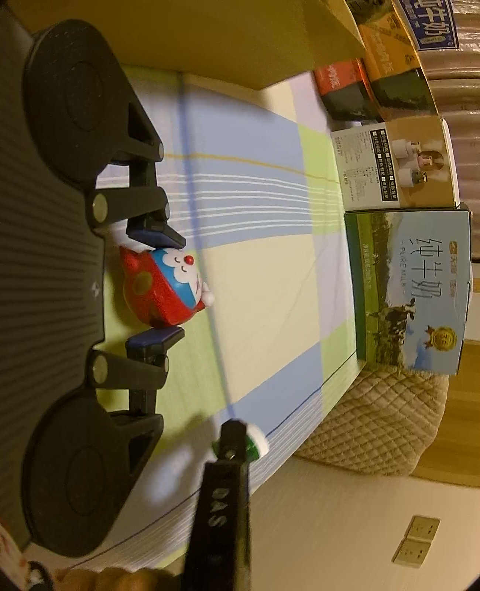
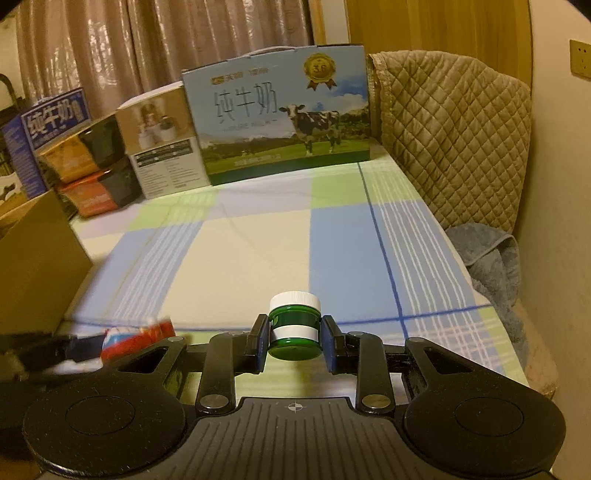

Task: Organize rigid objects
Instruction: 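Grasp the Doraemon figure with the left tool while the right tool grasps the green jar, then lift and carry the Doraemon figure and green jar over the box with both tools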

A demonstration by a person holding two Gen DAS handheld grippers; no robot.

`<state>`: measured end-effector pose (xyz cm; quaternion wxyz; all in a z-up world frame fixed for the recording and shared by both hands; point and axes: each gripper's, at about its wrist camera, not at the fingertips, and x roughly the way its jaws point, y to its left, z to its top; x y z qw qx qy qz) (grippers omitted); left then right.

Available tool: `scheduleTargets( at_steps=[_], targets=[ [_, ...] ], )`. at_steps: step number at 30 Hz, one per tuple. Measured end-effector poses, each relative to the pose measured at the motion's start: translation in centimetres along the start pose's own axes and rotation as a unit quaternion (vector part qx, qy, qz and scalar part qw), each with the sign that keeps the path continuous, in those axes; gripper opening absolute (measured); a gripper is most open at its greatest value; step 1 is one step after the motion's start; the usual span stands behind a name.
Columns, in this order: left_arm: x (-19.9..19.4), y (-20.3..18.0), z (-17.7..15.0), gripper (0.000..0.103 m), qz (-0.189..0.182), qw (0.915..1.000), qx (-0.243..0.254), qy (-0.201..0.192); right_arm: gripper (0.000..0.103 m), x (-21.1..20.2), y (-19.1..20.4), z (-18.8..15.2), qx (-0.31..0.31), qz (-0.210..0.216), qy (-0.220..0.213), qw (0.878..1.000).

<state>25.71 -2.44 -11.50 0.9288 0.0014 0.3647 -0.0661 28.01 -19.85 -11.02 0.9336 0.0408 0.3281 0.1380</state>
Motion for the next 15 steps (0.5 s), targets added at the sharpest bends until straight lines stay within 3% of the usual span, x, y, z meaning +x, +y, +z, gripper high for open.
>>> scheduleTargets(
  at_steps=[15],
  targets=[
    [-8.6, -1.0, -4.1, 0.04, -0.024, 0.9996, 0.012, 0.011, 0.026, -7.8, 2.3, -6.1, 0.016, -0.007, 0.017, 1.0]
  ],
)
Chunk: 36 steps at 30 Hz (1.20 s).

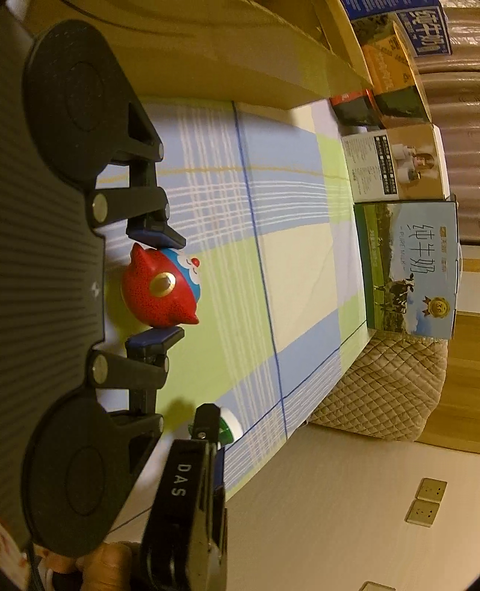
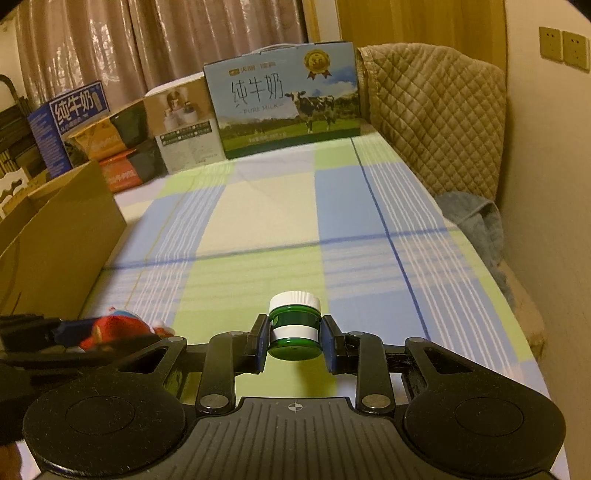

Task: Organize rigid objects
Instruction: 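Lift and carry the Doraemon figure and green jar over the box with both tools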

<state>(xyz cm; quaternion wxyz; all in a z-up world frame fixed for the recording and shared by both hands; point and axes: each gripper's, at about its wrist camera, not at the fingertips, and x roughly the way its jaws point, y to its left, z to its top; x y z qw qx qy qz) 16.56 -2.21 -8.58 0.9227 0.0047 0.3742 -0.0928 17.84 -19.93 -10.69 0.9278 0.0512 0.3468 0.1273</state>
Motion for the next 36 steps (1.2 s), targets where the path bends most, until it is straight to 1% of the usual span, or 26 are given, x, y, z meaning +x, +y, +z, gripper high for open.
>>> scheduleTargets(
  at_steps=[5, 9, 21, 32, 36],
  targets=[
    [-2.8, -0.1, -1.0, 0.04, -0.005, 1.0, -0.008, 0.0, 0.026, -2.3, 1.2, -1.4, -0.008, 0.001, 0.005, 1.0],
    [-5.3, -0.1, -1.0, 0.04, -0.01, 0.9998, -0.014, -0.009, 0.026, -4.5, 2.1, -2.0, -0.006, 0.002, 0.001, 1.0],
    [-11.9, -0.7, -0.6, 0.04, -0.02, 0.9989, -0.016, -0.039, 0.026, -10.6, 5.1, -1.5, -0.022, 0.018, -0.03, 0.999],
    [-15.9, 0.3, -1.2, 0.04, -0.023, 0.998, -0.023, -0.054, 0.026, -13.5, 7.0, -1.7, -0.032, 0.027, -0.044, 0.998],
    [-17.0, 1.1, -1.5, 0.04, -0.017, 0.9979, -0.025, -0.057, 0.026, -14.1, 7.8, -1.8, -0.037, 0.035, -0.044, 0.998]
  ],
)
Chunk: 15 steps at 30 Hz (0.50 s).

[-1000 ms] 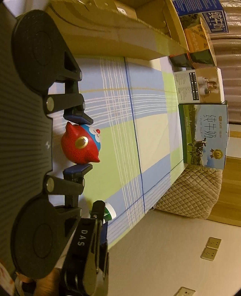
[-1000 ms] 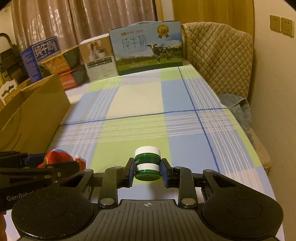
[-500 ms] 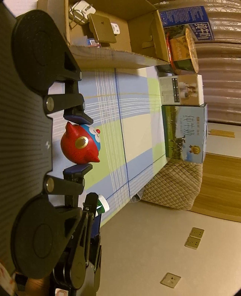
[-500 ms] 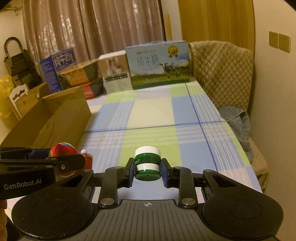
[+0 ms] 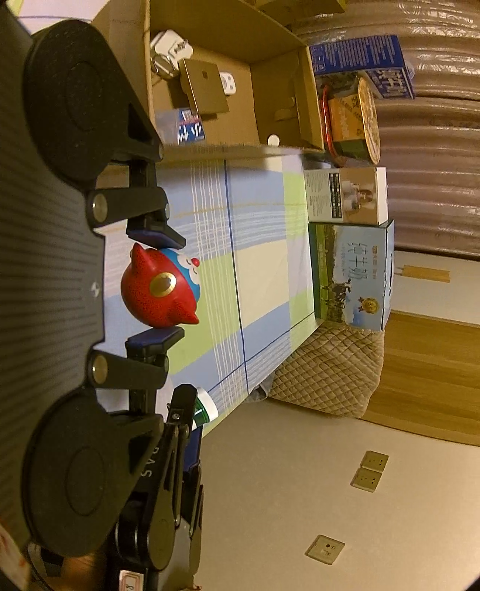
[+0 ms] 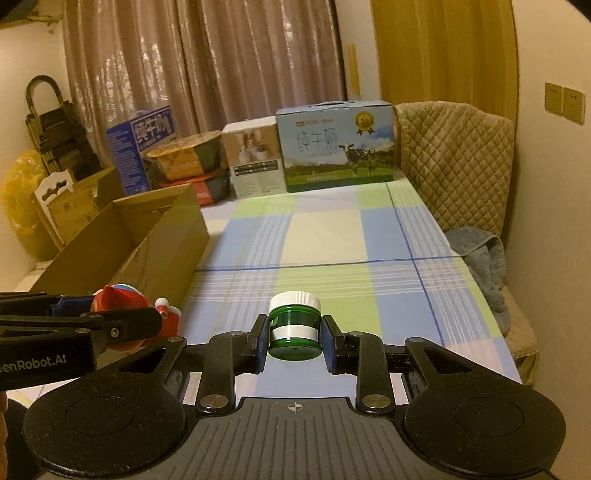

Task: Organize rigid objects
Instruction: 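Lift and carry the Doraemon figure and green jar over the box with both tools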

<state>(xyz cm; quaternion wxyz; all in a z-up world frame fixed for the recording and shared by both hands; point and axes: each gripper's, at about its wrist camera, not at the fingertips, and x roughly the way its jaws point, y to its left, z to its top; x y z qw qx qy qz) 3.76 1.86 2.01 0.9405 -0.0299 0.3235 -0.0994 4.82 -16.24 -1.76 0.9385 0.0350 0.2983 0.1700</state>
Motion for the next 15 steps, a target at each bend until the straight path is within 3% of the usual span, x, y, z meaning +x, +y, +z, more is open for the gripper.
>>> scheduleTargets(
  at_steps=[15],
  targets=[
    [-5.3, 5.8, 1.2, 0.04, 0.045, 0.9983, -0.021, -0.031, 0.026, 0.8, 5.6, 1.1, -0.04, 0.054, -0.002, 0.998]
  ],
)
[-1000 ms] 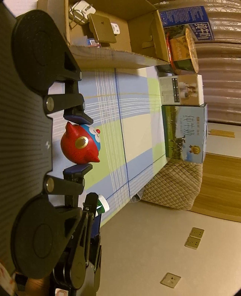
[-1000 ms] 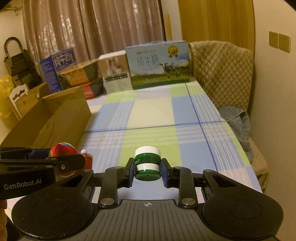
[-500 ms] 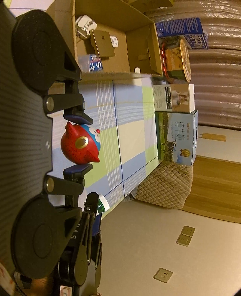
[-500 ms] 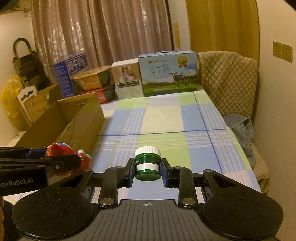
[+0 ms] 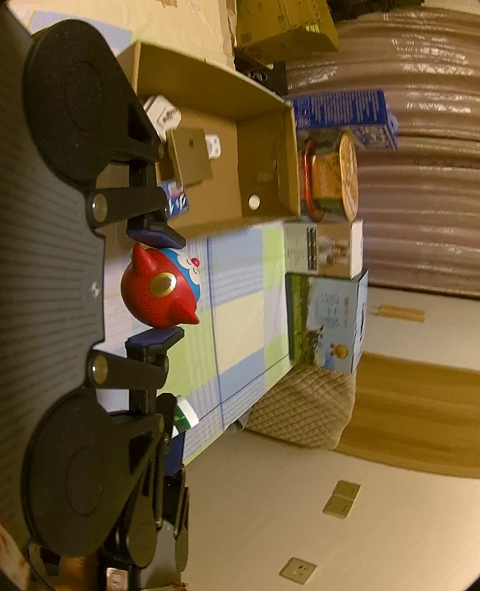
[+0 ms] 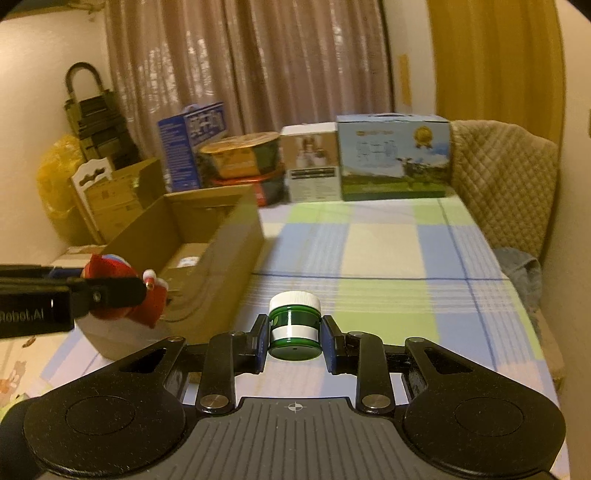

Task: Organize rigid objects
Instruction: 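Lift and carry the Doraemon figure and green jar over the box with both tools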

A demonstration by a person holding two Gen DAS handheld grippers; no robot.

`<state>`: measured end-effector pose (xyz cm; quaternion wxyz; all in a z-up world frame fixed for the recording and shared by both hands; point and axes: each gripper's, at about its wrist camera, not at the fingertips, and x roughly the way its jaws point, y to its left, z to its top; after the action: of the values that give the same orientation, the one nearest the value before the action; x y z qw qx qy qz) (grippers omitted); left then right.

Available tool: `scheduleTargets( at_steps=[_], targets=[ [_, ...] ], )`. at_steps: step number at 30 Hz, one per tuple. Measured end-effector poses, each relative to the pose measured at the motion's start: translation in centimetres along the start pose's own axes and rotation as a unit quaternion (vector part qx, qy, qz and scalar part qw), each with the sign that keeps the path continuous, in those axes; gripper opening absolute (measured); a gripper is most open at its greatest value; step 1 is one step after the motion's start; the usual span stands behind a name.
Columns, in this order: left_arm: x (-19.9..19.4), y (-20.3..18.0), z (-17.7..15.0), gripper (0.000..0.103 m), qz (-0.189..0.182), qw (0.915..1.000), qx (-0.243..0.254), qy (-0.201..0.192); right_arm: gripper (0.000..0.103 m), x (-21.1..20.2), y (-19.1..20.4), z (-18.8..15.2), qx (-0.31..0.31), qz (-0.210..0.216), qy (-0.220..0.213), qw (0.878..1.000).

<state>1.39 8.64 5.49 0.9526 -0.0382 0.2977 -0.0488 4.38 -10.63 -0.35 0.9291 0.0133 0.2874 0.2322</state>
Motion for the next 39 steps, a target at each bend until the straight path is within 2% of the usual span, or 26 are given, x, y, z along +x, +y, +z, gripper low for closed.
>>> scheduleTargets(
  at_steps=[21, 29, 39],
  targets=[
    [-2.3, 8.7, 1.9, 0.04, 0.051, 0.9976, -0.041, -0.022, 0.026, 3.2, 7.4, 2.4, -0.062, 0.052, -0.001, 0.997],
    [-0.9, 13.0, 3.4, 0.04, 0.066, 0.9965, -0.049, -0.016, 0.026, 5.3, 10.0, 3.3, -0.081, 0.068, 0.003, 0.994],
    [1.6, 15.9, 4.6, 0.04, 0.071, 0.9967, -0.039, 0.0, 0.026, 8.9, 12.0, 4.3, -0.088, 0.081, 0.016, 0.993]
  ],
)
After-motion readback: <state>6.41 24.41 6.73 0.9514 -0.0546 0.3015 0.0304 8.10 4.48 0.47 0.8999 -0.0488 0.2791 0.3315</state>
